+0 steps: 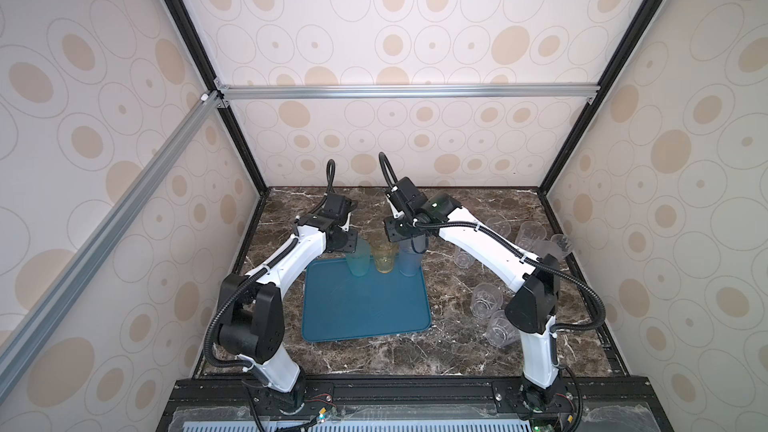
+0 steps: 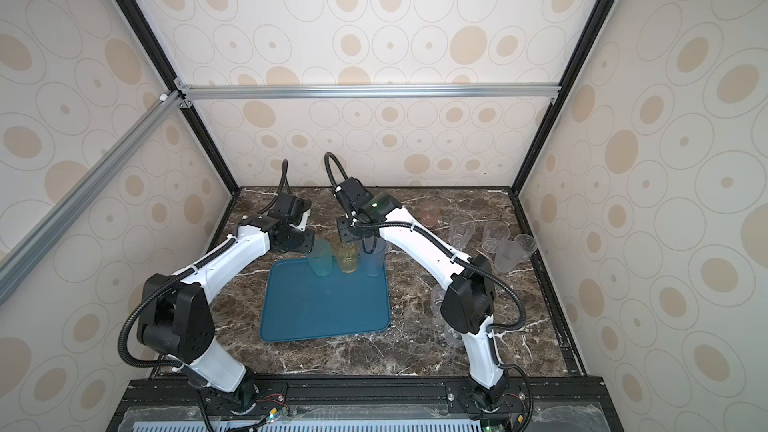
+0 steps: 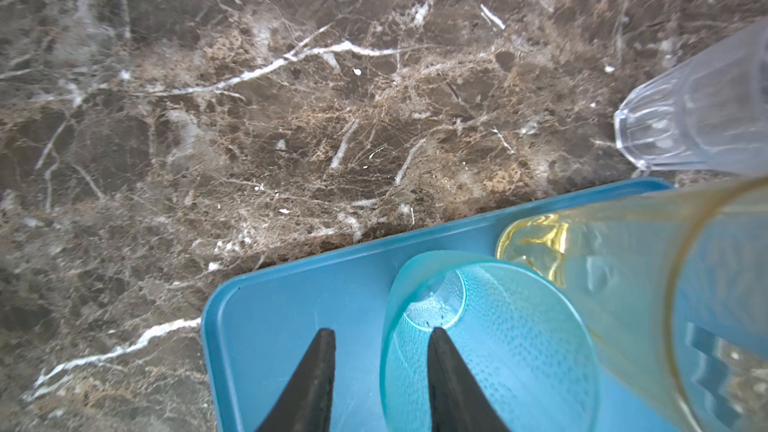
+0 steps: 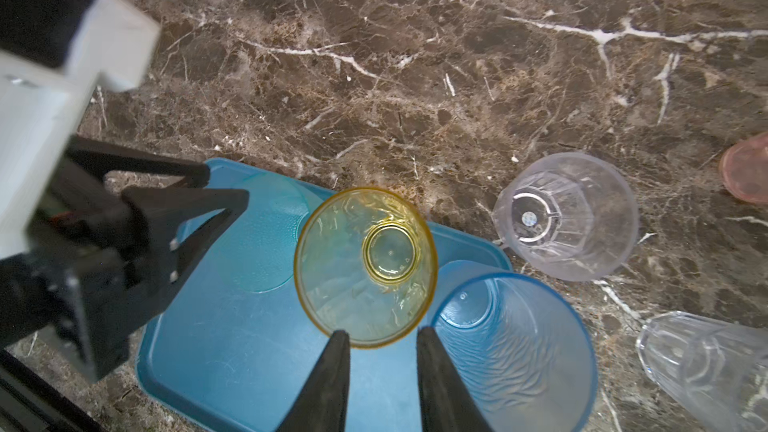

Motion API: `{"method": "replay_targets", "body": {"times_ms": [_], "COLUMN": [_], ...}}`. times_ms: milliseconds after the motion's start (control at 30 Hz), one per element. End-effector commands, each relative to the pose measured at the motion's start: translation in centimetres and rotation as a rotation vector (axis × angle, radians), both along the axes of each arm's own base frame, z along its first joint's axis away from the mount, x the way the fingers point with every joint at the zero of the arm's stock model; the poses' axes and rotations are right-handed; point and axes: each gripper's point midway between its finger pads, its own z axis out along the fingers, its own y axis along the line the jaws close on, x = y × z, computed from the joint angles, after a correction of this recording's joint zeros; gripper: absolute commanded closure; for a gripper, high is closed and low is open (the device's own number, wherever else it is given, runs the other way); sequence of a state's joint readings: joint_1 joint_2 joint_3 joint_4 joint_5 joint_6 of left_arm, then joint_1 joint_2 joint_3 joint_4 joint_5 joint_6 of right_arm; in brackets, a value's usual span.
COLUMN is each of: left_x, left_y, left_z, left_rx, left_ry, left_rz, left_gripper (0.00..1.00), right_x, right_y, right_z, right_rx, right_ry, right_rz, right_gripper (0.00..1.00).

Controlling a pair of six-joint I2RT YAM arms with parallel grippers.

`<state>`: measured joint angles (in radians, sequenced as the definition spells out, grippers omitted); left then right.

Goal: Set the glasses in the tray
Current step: 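Open the left gripper and withdraw while the right gripper moves to the pink cup, then close the right gripper around the pink cup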

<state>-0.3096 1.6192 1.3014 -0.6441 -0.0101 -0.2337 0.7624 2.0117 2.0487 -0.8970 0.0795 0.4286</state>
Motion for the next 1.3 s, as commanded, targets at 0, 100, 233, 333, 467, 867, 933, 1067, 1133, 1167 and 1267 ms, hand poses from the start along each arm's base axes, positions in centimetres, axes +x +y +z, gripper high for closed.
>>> {"method": "replay_targets", "body": {"times_ms": [0, 100, 233, 333, 467, 867, 933, 1067, 1133, 1167, 1267], "left_x": [-0.2, -0.1, 0.8, 1.4, 0.9, -1.3, -1.3, -1.5, -1.5, -1.6, -1.7], "left_y": [0.2, 0.6, 0.7, 0.3, -1.8, -5.6, -5.6, -5.4, -5.3, -5.2, -5.0], "left_z": [3.1, 4.9, 8.3, 11.0, 14.7, 14.2, 13.8, 13.3, 13.1, 13.0, 12.4], "left_rx": [0.002, 0.004, -0.017, -0.055, -0.095, -0.08, -0.073, -0.057, -0.052, -0.05, -0.049], "left_ry": [-0.048, -0.1, -0.244, -0.389, -0.63, -0.778, -0.769, -0.756, -0.75, -0.747, -0.73], "left_rz": [0.006, 0.014, 0.033, 0.031, -0.043, -0.203, -0.205, -0.208, -0.201, -0.2, -0.191], "left_gripper": [0.59, 0.56, 0.51, 0.47, 0.4, 0.32, 0.32, 0.31, 0.31, 0.31, 0.31], "right_x": [0.8, 2.1, 4.1, 5.6, 7.3, 11.3, 12.1, 13.5, 14.0, 14.2, 14.9], "right_y": [-4.1, -7.9, -13.3, -16.8, -21.4, -28.5, -28.5, -29.1, -29.1, -29.2, -28.9], "right_z": [2.2, 2.2, 1.7, 0.3, -1.5, -7.7, -8.4, -9.0, -9.0, -9.1, -9.1], "right_rx": [0.005, -0.014, -0.04, -0.074, -0.118, -0.19, -0.175, -0.156, -0.129, -0.121, -0.091], "right_ry": [-0.018, -0.003, 0.019, 0.063, 0.097, 0.251, 0.248, 0.236, 0.235, 0.234, 0.219], "right_rz": [-0.068, -0.137, -0.236, -0.303, -0.407, -0.552, -0.544, -0.557, -0.565, -0.571, -0.573], "right_gripper": [0.69, 0.69, 0.68, 0.68, 0.69, 0.71, 0.71, 0.7, 0.7, 0.69, 0.68]}}
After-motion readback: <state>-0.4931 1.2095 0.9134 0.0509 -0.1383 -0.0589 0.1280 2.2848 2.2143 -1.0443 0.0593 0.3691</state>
